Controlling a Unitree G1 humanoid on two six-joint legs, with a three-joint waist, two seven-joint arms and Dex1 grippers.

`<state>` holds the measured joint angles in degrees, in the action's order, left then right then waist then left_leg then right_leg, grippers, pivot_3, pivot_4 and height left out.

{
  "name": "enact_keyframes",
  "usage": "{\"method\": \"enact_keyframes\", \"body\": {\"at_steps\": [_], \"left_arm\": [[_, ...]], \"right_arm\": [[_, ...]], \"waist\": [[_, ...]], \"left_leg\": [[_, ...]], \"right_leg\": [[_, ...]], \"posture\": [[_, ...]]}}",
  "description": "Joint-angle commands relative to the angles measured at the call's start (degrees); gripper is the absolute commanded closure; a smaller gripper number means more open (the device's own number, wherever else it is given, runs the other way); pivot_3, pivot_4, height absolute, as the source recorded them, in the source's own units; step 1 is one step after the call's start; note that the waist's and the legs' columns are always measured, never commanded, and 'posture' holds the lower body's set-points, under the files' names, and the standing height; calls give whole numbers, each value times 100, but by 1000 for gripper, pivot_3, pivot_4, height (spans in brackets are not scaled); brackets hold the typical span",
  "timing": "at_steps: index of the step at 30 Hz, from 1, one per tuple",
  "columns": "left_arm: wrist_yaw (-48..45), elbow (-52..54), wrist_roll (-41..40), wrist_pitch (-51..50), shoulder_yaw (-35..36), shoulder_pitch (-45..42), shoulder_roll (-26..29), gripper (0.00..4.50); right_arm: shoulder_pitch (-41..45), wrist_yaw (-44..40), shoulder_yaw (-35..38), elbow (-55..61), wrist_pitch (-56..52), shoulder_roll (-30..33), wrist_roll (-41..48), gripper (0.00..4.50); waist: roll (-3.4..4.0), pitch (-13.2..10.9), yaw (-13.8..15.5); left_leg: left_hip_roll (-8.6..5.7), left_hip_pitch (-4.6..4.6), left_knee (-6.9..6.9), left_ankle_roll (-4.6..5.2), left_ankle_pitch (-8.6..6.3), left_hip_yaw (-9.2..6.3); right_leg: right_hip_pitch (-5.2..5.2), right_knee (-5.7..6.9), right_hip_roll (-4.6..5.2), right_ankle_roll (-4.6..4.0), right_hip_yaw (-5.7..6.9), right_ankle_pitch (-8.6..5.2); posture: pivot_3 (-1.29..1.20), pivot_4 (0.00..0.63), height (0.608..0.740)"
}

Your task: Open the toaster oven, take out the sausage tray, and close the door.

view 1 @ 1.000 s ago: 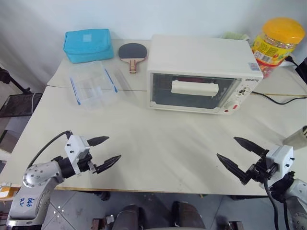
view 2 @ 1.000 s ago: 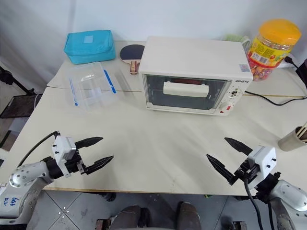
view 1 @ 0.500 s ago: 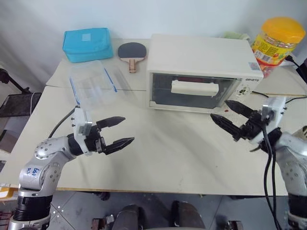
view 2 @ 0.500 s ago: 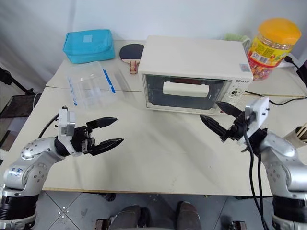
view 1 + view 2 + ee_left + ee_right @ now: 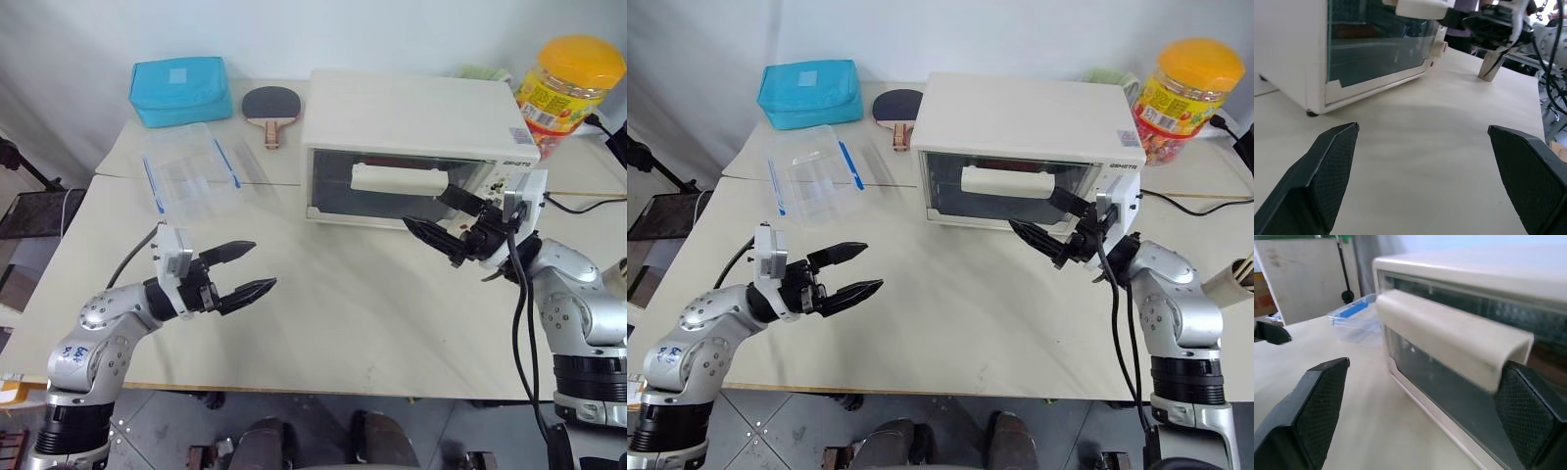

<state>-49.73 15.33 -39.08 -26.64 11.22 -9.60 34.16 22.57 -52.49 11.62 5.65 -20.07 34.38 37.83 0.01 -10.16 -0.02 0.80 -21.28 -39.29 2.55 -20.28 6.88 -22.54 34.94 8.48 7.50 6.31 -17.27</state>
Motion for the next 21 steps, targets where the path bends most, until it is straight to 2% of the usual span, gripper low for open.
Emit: {"method": "enact_keyframes", "body": {"at_steps": [1,5,8,10,13,17,20,21], "left_arm": [[141,-59,-164,-59,235,-96,-45,12],[277,-233,-464,-358,348,-502,-112,12],[200,-564,-537,-345,323,-1012,-216,619],[90,-879,-509,-153,275,-1377,-414,1290],[-98,-1531,-17,215,-103,-1913,-595,2184],[218,-2879,839,993,-601,-3009,-1306,3430],[112,-3528,1185,1386,-837,-3452,-1669,4375],[54,-3670,1295,1508,-948,-3553,-1788,4462]], "right_arm": [[-318,-353,-57,642,107,95,97,0],[-796,-476,-36,923,259,124,-38,0],[-1224,-723,-115,1032,725,239,-451,0],[-1446,-829,-162,1015,1080,278,-713,0],[-1494,-826,-209,919,1421,249,-953,0],[-1501,-756,-191,825,1722,180,-1104,0],[-1505,-730,-212,745,1887,152,-1184,0],[-1520,-707,-210,732,1938,139,-1207,0]], "waist": [[0,0,-5],[0,0,-4],[-1,0,-3],[-1,0,3],[-2,-1,20],[-7,-4,73],[-8,-4,80],[-9,-5,77]], "left_leg": [[1,0,0,0,0,0],[2,0,0,-1,0,1],[1,2,-1,-1,1,3],[1,2,0,-2,1,3],[-5,0,-1,-2,1,4],[-13,0,-4,0,2,4],[-22,-2,-4,0,2,6],[-21,-2,-2,0,2,10]], "right_leg": [[0,0,-1,0,1,0],[0,2,-2,0,1,0],[0,1,-2,0,-1,0],[0,1,-4,0,2,0],[1,-3,-4,1,2,1],[4,-4,-8,3,6,2],[4,-10,-14,4,15,2],[2,-9,-14,4,25,2]], "posture": [[0,150,740],[0,150,740],[0,150,740],[0,150,740],[0,150,740],[0,150,740],[0,150,740],[0,150,740]]}}
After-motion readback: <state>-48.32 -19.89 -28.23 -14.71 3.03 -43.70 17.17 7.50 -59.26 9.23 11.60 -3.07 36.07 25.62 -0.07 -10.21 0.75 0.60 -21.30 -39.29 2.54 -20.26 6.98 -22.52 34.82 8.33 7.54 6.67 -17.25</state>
